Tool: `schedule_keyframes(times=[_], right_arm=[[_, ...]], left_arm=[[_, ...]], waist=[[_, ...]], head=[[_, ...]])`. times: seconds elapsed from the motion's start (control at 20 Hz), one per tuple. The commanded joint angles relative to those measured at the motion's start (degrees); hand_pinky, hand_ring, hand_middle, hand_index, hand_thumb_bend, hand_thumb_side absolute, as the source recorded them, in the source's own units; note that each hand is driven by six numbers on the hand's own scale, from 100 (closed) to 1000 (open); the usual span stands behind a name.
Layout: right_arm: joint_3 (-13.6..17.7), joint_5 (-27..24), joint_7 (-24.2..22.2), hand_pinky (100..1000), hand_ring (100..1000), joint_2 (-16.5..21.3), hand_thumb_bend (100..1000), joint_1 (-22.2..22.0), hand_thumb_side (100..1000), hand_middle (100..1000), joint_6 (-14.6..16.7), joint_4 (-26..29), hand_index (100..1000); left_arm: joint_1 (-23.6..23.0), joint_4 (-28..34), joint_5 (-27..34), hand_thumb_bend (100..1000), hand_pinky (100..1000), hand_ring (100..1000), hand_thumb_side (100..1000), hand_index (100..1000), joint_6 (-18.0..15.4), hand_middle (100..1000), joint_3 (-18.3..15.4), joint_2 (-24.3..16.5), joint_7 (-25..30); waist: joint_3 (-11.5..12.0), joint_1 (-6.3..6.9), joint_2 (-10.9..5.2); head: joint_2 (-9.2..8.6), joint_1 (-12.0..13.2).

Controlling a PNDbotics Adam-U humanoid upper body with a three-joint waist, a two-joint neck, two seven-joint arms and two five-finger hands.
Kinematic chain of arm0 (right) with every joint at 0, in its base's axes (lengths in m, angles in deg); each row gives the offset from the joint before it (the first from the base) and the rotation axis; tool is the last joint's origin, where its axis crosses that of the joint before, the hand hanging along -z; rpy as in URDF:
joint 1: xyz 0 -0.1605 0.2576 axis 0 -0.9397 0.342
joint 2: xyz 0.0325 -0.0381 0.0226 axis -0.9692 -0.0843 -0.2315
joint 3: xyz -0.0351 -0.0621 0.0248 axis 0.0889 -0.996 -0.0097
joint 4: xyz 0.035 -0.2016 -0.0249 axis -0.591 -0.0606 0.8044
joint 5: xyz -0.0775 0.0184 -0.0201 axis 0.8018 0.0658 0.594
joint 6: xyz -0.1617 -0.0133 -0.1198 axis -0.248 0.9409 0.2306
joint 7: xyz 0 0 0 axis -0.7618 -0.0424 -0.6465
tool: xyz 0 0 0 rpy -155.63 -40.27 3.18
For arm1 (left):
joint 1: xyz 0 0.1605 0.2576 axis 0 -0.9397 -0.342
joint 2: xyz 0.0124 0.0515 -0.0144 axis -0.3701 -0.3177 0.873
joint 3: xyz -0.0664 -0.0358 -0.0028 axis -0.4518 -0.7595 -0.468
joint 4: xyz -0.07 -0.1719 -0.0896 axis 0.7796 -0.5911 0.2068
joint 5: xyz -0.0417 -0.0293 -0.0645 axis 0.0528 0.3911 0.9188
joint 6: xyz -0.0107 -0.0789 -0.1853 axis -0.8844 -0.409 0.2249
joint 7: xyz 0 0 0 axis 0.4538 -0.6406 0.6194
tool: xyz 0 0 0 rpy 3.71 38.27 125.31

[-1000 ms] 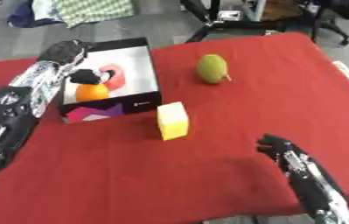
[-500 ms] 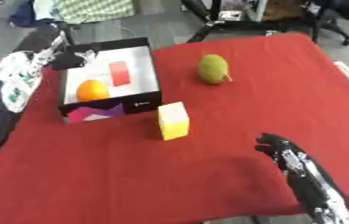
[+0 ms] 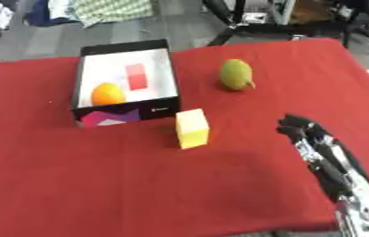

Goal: Pick up objects on the table and place them in the box.

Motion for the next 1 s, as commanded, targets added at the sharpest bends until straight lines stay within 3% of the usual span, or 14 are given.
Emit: schedule_keyframes(times=[0.05, 0.2, 0.35, 0.5, 0.65, 0.85, 1.0], right_arm=[[0.40, 0.76, 0.61, 1000, 849, 5.42, 100, 5.93, 481, 804, 2.20, -2.84, 872], [-0.42, 1.83, 0.03, 1000, 850, 8.04, 100, 13.18, 456, 806, 3.32, -9.80, 873], [-1.94, 5.41, -1.14, 1000, 856, 10.17, 100, 21.88, 381, 819, 4.62, -22.49, 882], [-2.93, 11.93, -1.81, 1000, 876, 10.28, 100, 28.90, 307, 855, 8.52, -35.58, 909], [-2.23, 20.61, -0.72, 1000, 904, 8.94, 100, 33.65, 289, 894, 12.64, -45.78, 931], [0.94, 32.45, 6.02, 1000, 901, 6.63, 100, 36.93, 301, 898, 14.59, -56.34, 926], [2.83, 37.59, 13.25, 1000, 920, 5.86, 100, 37.61, 386, 920, 14.07, -62.80, 929]], left_arm=[[-3.43, 4.08, 3.44, 182, 735, 500, 872, 902, -0.25, 564, -2.51, 1.49, -1.70], [-7.90, 4.69, 4.94, 172, 733, 499, 887, 899, -0.91, 561, -3.59, 5.07, -2.52], [-10.73, 4.52, 5.92, 163, 731, 497, 899, 895, -1.82, 558, -3.86, 9.44, -3.10], [-11.82, 3.94, 6.01, 164, 730, 497, 906, 893, -2.45, 557, -3.76, 13.02, -3.35], [-11.99, 3.56, 5.78, 162, 730, 497, 909, 893, -2.80, 557, -3.33, 14.86, -3.07], [-11.73, 3.56, 5.56, 162, 730, 496, 909, 891, -3.17, 555, -2.77, 16.36, -2.53], [-11.85, 3.34, 5.48, 154, 730, 496, 918, 890, -3.24, 554, -2.11, 17.32, -1.92]], waist=[[0.54, -0.44, -1.75], [1.52, -0.34, -1.72], [2.70, 0.07, -1.80], [3.83, 0.26, -1.78], [4.70, 0.32, -1.62], [5.94, 0.44, -1.29], [6.91, 0.44, -0.99]], head=[[-0.10, -0.64], [-0.10, -1.06], [-0.10, -1.81], [-0.10, -2.50], [-0.10, -3.23], [-0.10, -4.24], [-0.10, -4.99]])
